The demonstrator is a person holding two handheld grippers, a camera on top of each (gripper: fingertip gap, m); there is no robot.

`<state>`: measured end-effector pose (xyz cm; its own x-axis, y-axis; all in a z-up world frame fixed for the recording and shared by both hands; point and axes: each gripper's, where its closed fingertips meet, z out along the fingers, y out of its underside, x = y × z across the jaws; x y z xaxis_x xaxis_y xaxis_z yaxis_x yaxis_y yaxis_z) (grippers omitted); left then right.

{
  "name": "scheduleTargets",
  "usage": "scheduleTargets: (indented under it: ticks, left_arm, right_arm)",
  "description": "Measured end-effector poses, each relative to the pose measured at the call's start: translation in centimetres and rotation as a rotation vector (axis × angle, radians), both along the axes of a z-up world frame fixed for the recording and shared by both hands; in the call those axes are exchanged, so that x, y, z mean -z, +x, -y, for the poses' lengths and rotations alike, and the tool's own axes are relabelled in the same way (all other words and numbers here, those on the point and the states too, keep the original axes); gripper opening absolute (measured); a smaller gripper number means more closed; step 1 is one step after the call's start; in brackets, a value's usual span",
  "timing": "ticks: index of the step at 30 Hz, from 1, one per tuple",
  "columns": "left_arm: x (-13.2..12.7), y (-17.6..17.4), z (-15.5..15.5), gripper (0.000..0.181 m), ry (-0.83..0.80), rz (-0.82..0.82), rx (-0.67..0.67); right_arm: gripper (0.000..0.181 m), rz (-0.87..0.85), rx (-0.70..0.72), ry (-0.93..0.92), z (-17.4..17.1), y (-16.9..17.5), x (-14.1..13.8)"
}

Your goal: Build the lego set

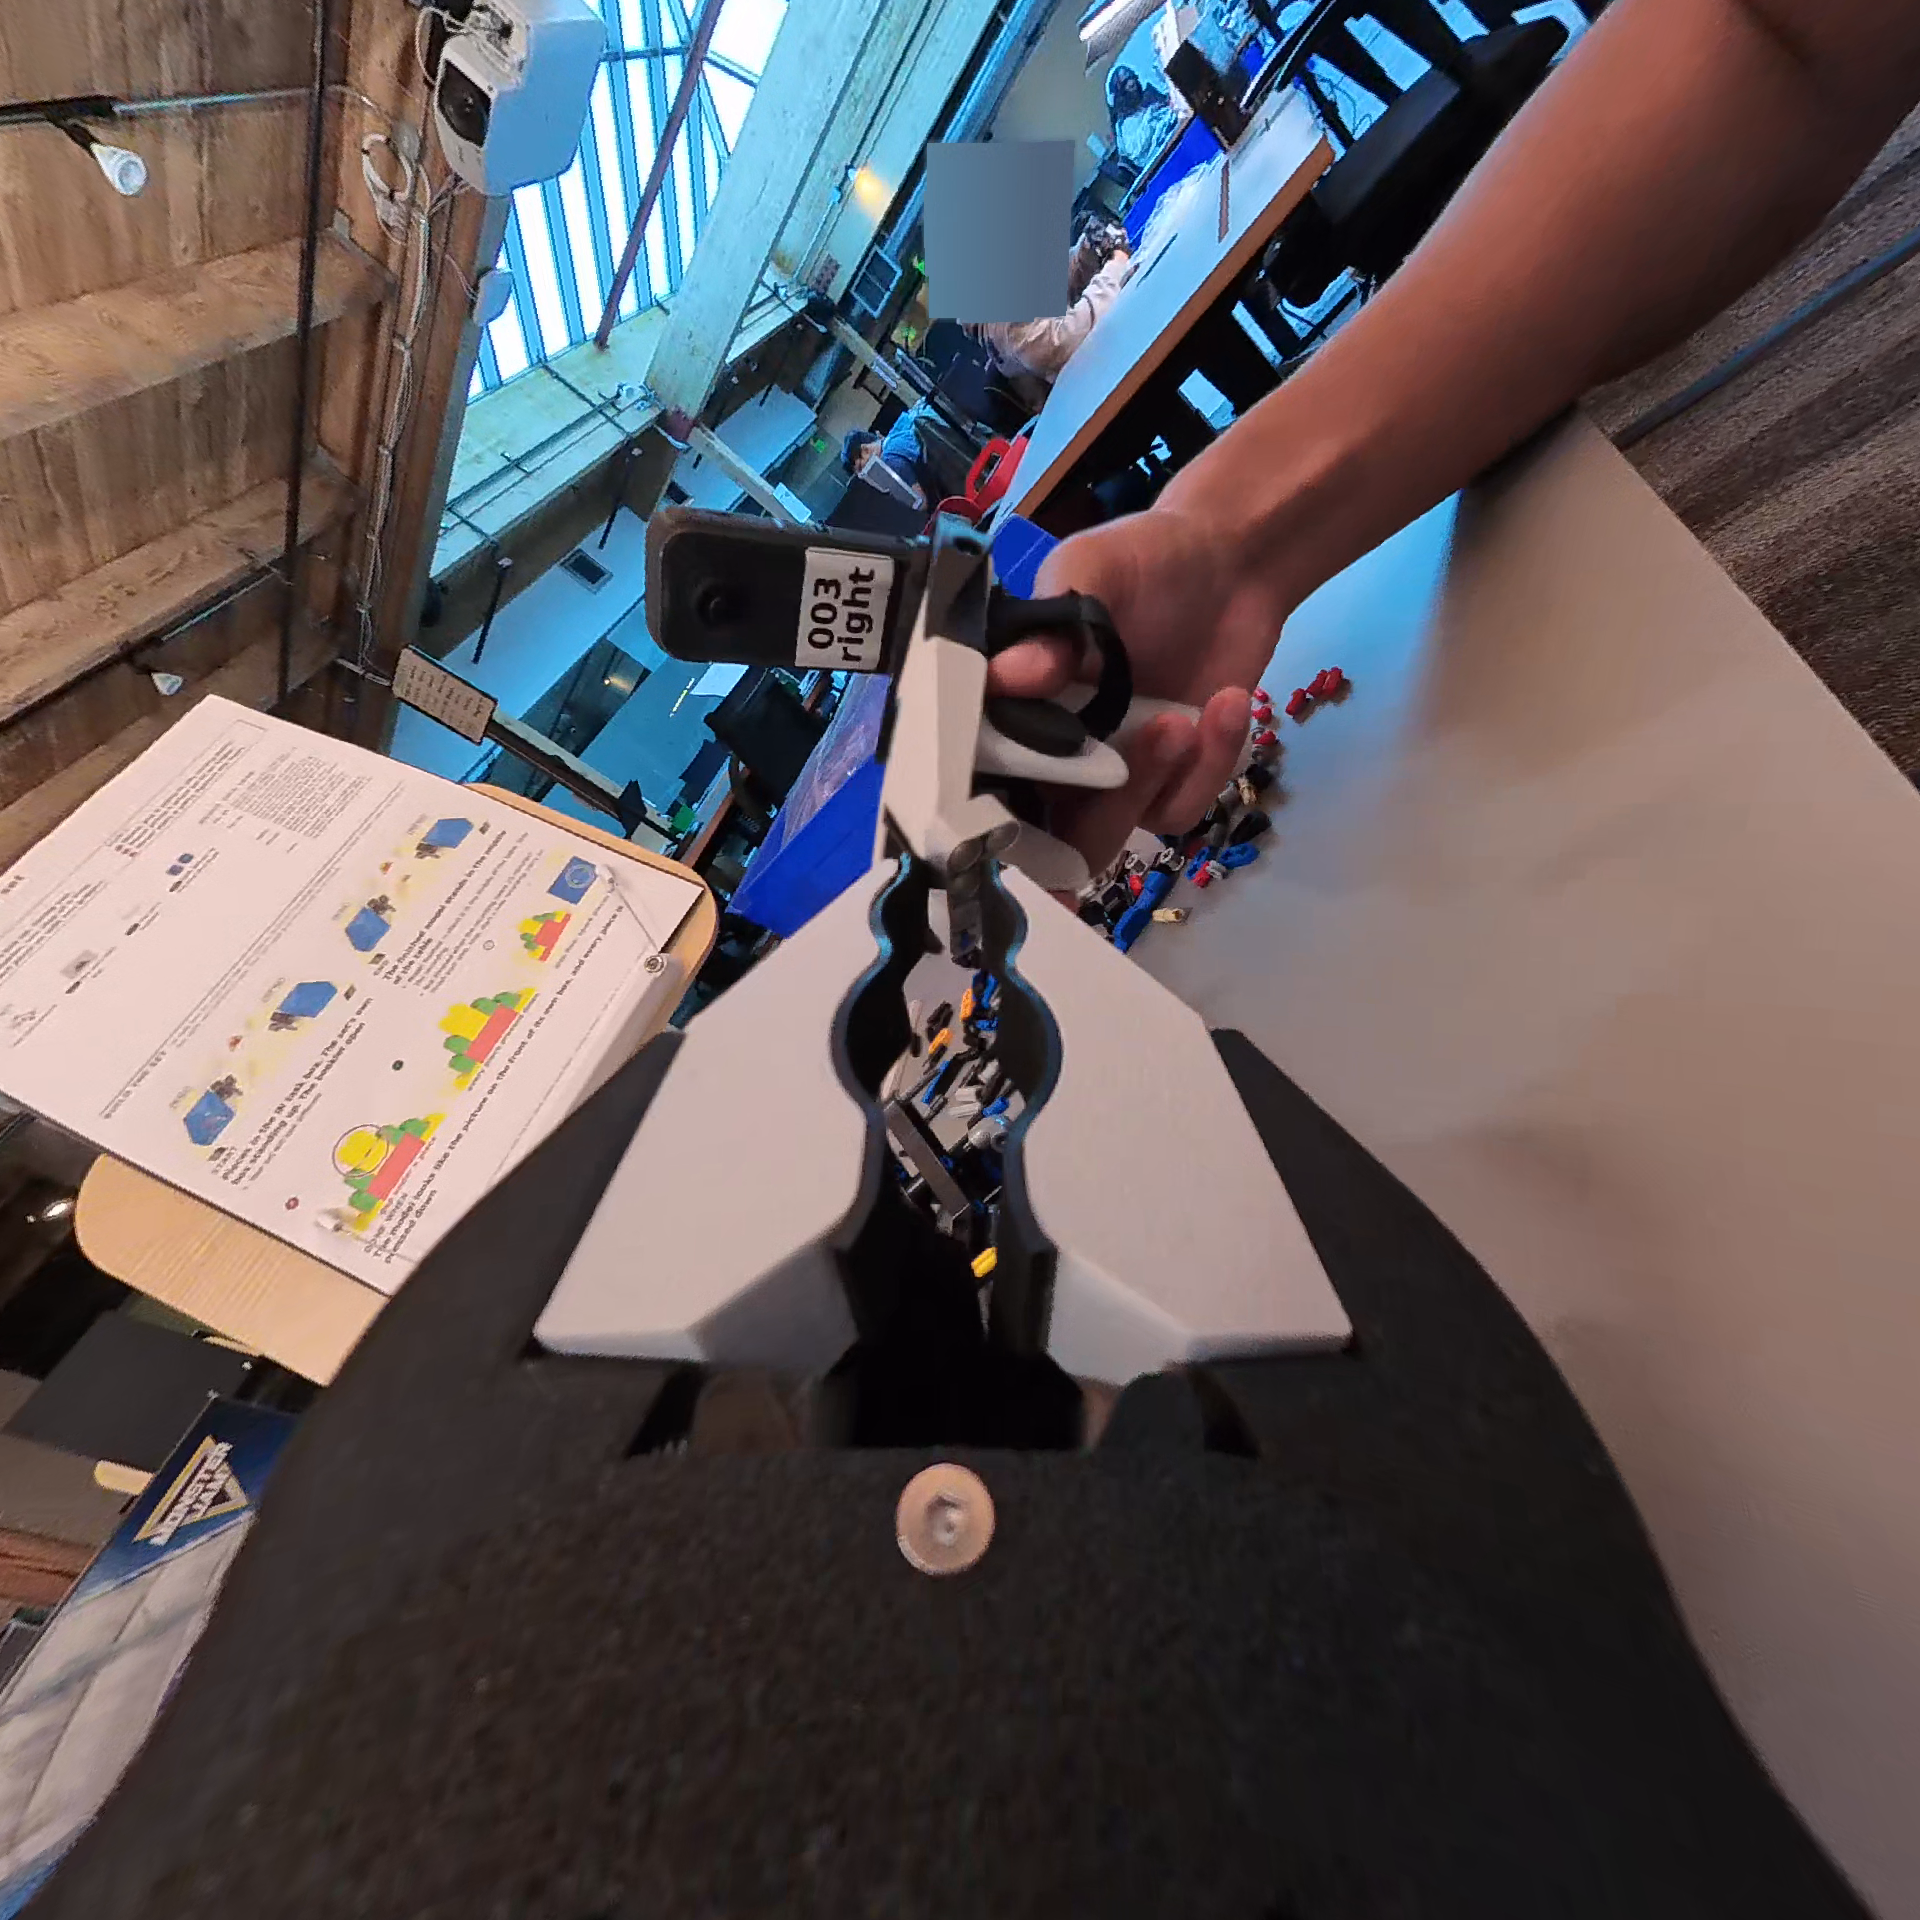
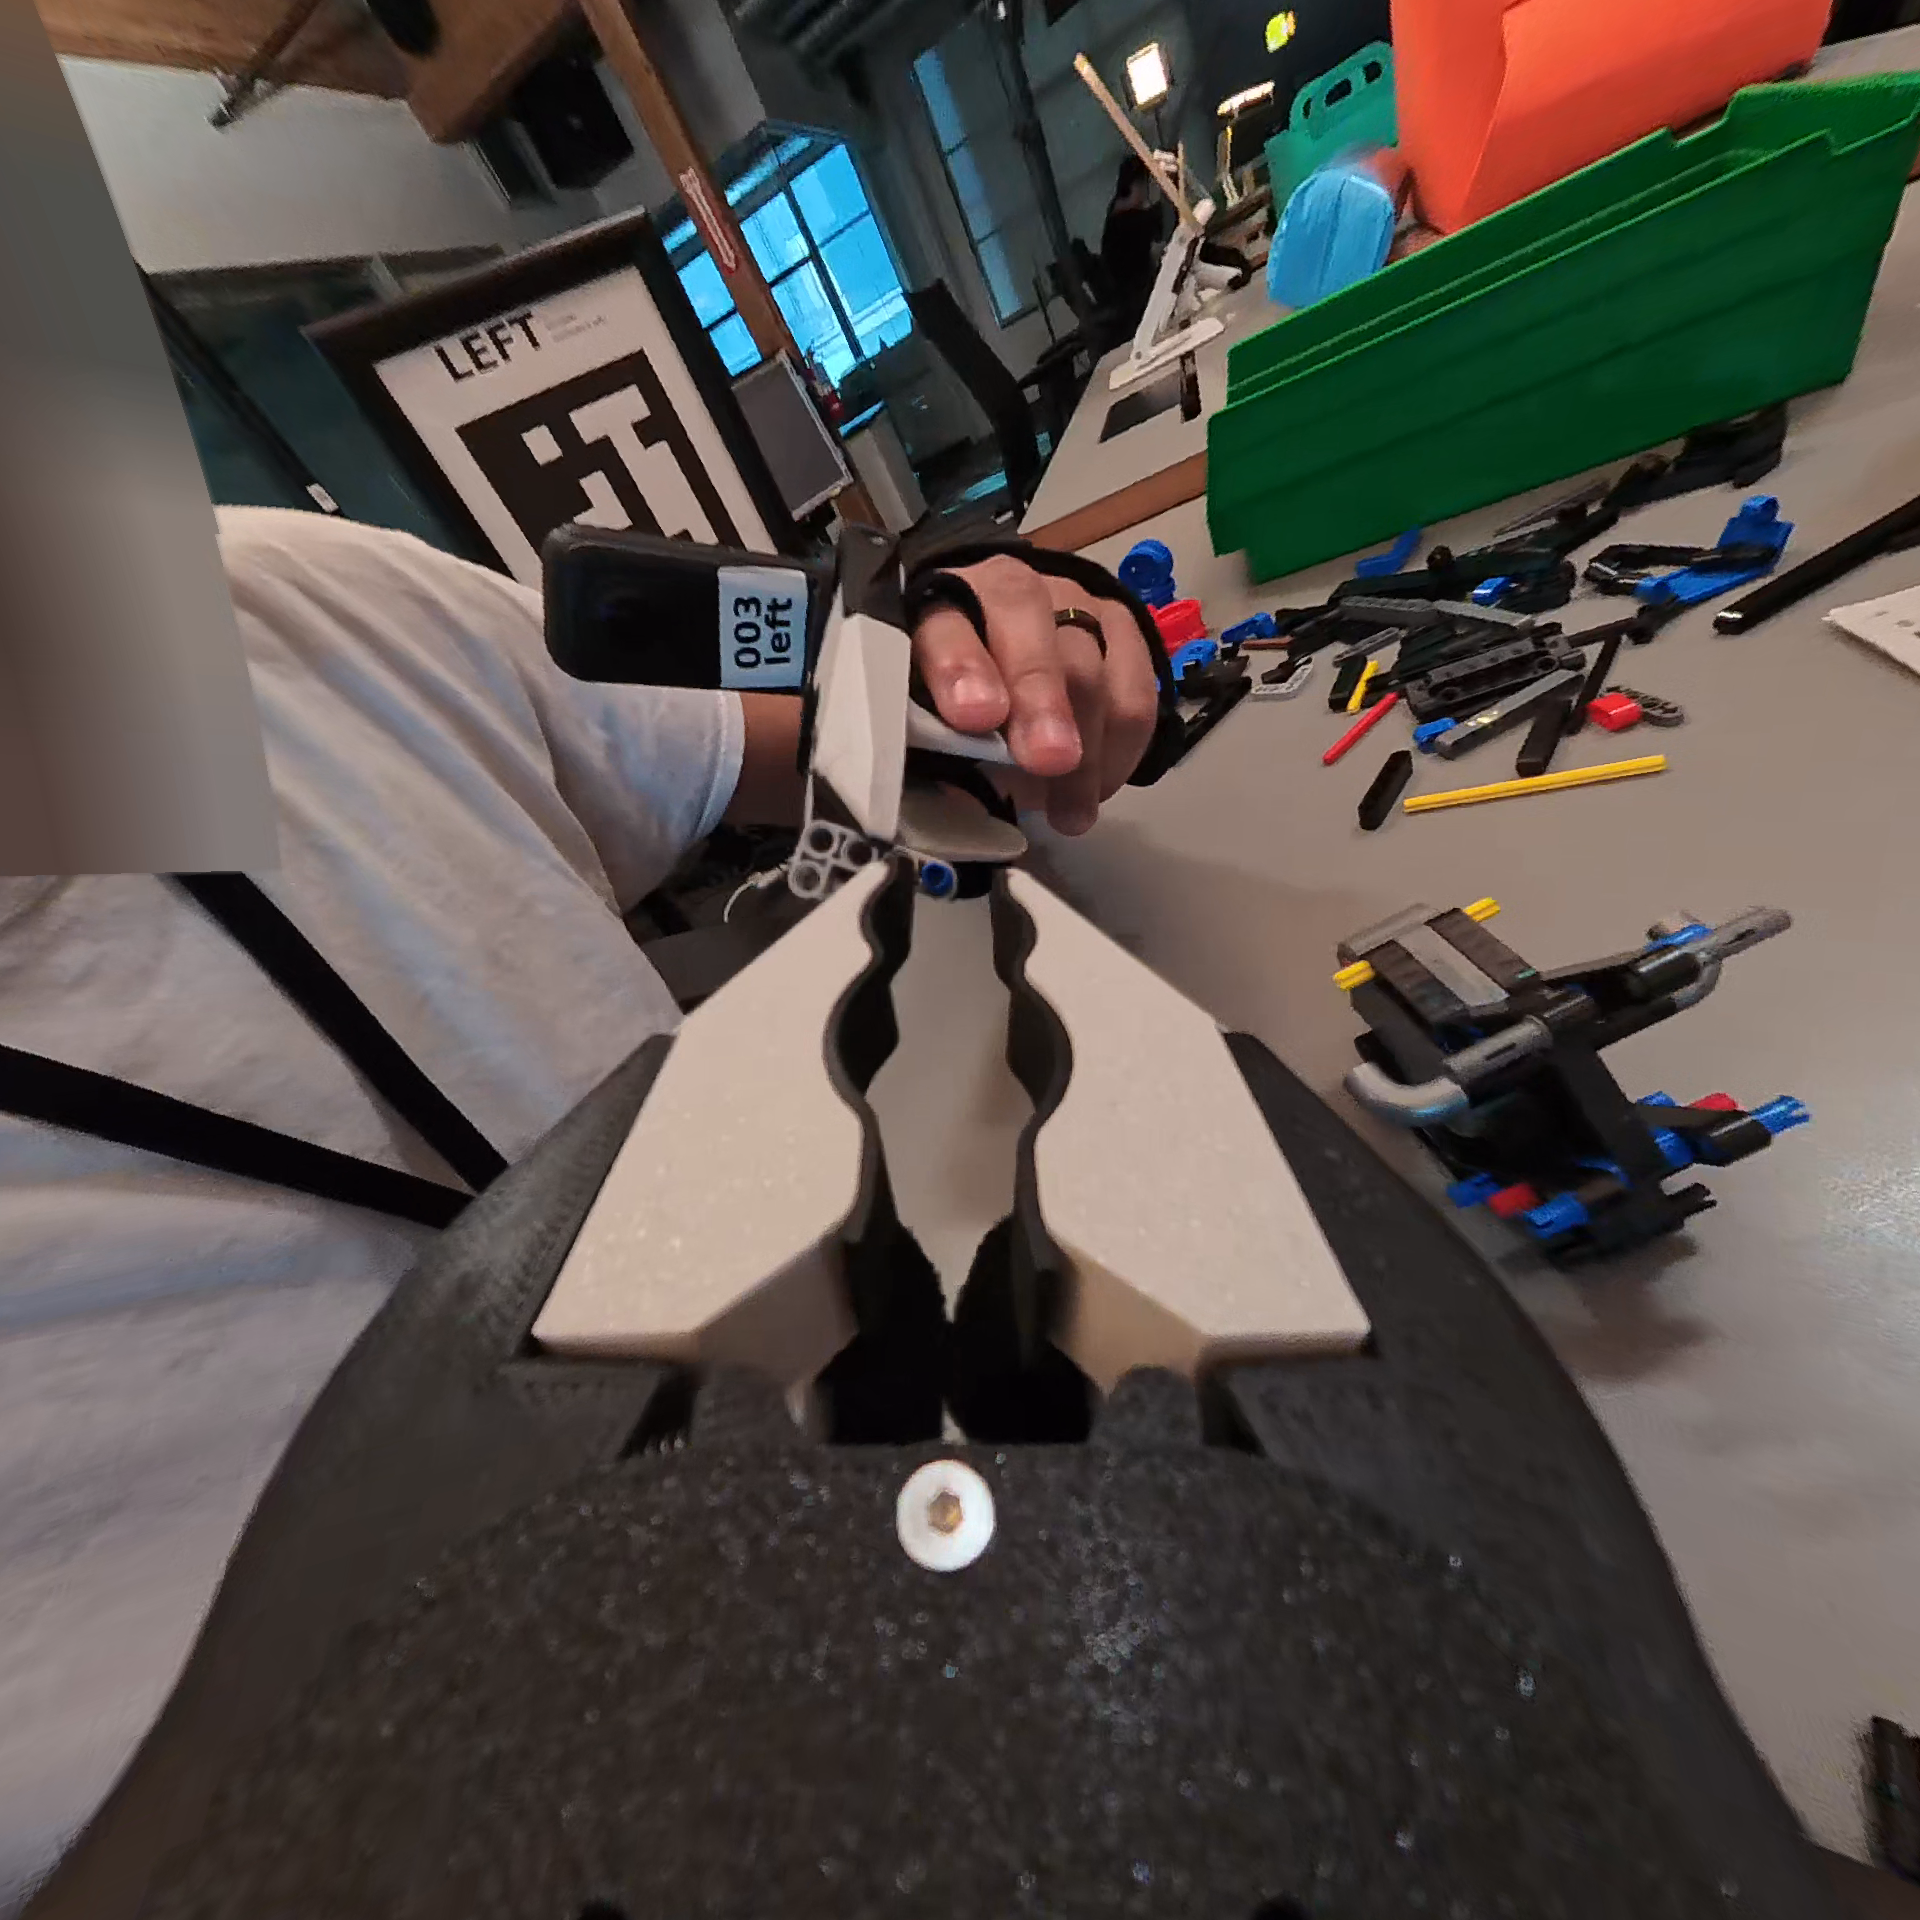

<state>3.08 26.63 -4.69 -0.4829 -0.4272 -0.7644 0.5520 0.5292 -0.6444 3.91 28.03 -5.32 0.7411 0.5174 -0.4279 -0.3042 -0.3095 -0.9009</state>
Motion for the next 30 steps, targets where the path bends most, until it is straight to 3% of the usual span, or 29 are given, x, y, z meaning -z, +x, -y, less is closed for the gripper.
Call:
scheduleTargets:
  ticks: [8,13,18,21,24,30]
  left_arm:
    - [0.5,1.0,-0.4,0.008,0.023,-0.004,-0.068]
    - [1.0,3.0,-2.0,0.004,-0.027,-0.12,-0.178]
    - [1.7,4.0,-2.4,0.012,-0.205,-0.4,-0.134]
    - [1.3,4.6,-2.3,0.016,-0.363,-0.559,-0.09]
    - [1.0,5.1,-2.4,0.021,-0.451,-0.622,-0.078]
    - [0.0,5.1,-2.5,0.021,-0.548,-0.677,-0.032]
  right_arm:
    - [0.004,0.148,0.097,0.023,-0.4,0.9,0.3]
    - [0.003,0.395,0.343,0.095,-0.9,3.8,-0.4]
    - [0.003,0.791,0.701,0.176,0.0,8.0,-2.1]
    - [0.004,1.012,0.83,0.233,0.5,8.3,-3.0]
    - [0.004,1.1,0.879,0.277,0.4,7.7,-3.4]
    - [0.004,1.04,0.81,0.293,-0.7,6.1,-2.4]
